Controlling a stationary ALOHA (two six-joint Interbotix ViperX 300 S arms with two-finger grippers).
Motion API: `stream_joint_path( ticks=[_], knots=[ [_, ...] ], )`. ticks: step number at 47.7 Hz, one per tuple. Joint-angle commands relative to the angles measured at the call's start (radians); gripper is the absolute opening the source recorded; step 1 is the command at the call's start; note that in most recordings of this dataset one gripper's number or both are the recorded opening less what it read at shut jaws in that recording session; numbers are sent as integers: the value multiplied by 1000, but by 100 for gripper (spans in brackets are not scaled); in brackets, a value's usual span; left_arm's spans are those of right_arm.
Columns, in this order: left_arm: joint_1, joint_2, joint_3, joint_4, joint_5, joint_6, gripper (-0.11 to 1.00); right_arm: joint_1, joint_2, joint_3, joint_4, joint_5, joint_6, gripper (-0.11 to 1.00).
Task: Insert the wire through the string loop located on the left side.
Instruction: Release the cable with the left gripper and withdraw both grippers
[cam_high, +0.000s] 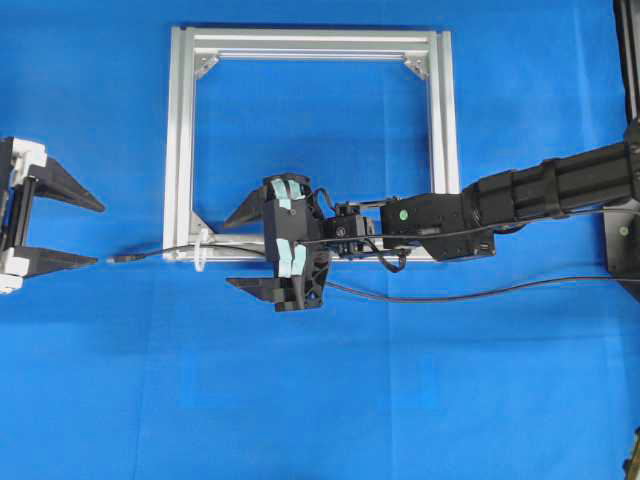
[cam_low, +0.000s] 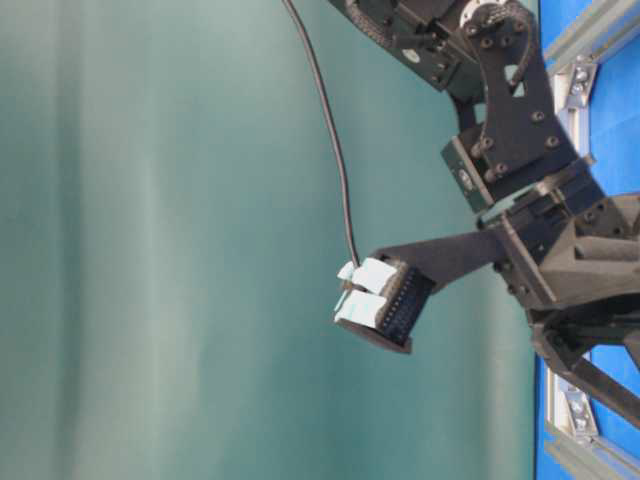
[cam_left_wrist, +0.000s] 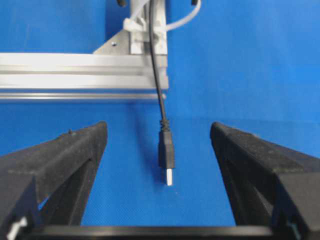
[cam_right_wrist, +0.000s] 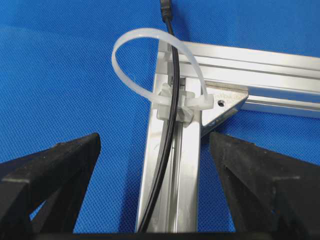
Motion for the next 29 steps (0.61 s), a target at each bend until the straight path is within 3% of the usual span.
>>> stream_joint_path(
  ticks=[1,29],
  knots=[
    [2,6,-11,3,-9,-2,78,3,-57,-9,0,-9,-2,96],
    [3,-161,-38,5,-3,3,77,-8,-230,-9,2,89,-2,96]
  ],
)
